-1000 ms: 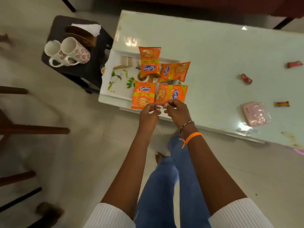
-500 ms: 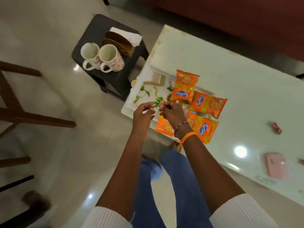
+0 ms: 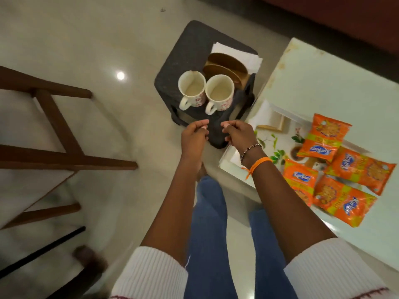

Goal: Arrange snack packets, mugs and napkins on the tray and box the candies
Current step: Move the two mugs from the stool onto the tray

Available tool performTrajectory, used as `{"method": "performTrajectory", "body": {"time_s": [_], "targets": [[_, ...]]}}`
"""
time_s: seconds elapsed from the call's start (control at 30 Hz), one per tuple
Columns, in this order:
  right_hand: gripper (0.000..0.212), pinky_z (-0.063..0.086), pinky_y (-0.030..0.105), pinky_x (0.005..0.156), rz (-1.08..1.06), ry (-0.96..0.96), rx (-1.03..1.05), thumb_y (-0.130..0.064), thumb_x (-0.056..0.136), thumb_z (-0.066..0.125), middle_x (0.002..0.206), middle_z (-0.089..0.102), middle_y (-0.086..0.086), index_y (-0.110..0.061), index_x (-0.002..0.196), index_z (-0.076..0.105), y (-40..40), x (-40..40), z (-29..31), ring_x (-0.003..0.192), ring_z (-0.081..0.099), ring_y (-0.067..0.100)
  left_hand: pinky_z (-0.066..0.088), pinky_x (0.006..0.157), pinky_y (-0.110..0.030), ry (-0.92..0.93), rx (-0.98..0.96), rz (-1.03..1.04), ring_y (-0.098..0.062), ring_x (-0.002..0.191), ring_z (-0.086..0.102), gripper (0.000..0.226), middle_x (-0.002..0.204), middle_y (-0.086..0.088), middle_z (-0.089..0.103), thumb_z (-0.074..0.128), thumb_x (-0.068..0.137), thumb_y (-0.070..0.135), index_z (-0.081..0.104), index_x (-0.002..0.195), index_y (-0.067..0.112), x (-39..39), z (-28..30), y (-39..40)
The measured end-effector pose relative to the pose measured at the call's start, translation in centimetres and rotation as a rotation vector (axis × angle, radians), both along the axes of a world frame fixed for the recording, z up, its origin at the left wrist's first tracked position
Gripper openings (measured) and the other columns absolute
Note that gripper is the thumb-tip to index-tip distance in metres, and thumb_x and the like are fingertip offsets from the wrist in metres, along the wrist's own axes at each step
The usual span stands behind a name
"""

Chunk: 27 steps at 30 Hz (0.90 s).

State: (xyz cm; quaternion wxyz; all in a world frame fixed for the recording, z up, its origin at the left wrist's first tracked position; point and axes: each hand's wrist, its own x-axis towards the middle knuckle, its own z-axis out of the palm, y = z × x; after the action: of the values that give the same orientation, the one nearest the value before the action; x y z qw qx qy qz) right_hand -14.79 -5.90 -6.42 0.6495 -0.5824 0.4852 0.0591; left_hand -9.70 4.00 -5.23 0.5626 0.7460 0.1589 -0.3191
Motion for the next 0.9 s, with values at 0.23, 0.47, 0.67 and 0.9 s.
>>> {"method": "performTrajectory", "body": {"time_s": [0.23,0.47,0.67,0.9], "targets": [[0.018,0.041,0.012,0.043,-0.186,0.072,0.083,-0.010,0.092,0.049,0.100,0.050,0.009,-0.007,0.109,0.052,2.0,8.0,-4.2,0.054,0.049,0.005,0.048,0.099,-0.042,0.020,0.268,-0.237,-0.027,0.111,0.055,0.038,0.120,-0.010,0.053,0.044,0.091,0.006,0.047,0.128,0.010,10.2,-3.9,1.0],[0.022,0.035,0.027,0.072,-0.200,0.254,-0.068,-0.023,0.087,0.059,0.086,0.052,0.011,-0.003,0.087,0.068,1.9,10.1,-5.9,0.078,0.047,0.022,0.041,0.084,-0.034,0.098,0.350,-0.572,-0.022,0.090,0.054,0.032,0.106,-0.011,0.061,0.038,0.095,0.018,0.063,0.114,0.010,13.5,-5.5,0.5],[0.027,0.038,0.020,0.054,-0.334,0.168,-0.007,-0.022,0.091,0.053,0.077,0.059,0.005,-0.012,0.067,0.059,2.1,10.0,-5.9,0.051,0.043,0.010,0.041,0.101,-0.045,-0.063,0.332,-0.605,-0.032,0.107,0.057,0.028,0.112,-0.017,0.066,0.045,0.095,0.023,0.066,0.101,0.005,13.0,-6.1,1.2],[0.036,0.036,0.020,0.054,-0.370,0.142,-0.080,-0.022,0.092,0.050,0.060,0.051,-0.003,-0.020,0.056,0.051,1.2,6.8,-4.5,0.051,0.041,0.011,0.036,0.075,-0.027,-0.004,0.229,-0.568,-0.014,0.088,0.048,0.024,0.098,-0.006,0.058,0.043,0.096,0.022,0.062,0.088,0.010,11.0,-4.2,-0.4]]}}
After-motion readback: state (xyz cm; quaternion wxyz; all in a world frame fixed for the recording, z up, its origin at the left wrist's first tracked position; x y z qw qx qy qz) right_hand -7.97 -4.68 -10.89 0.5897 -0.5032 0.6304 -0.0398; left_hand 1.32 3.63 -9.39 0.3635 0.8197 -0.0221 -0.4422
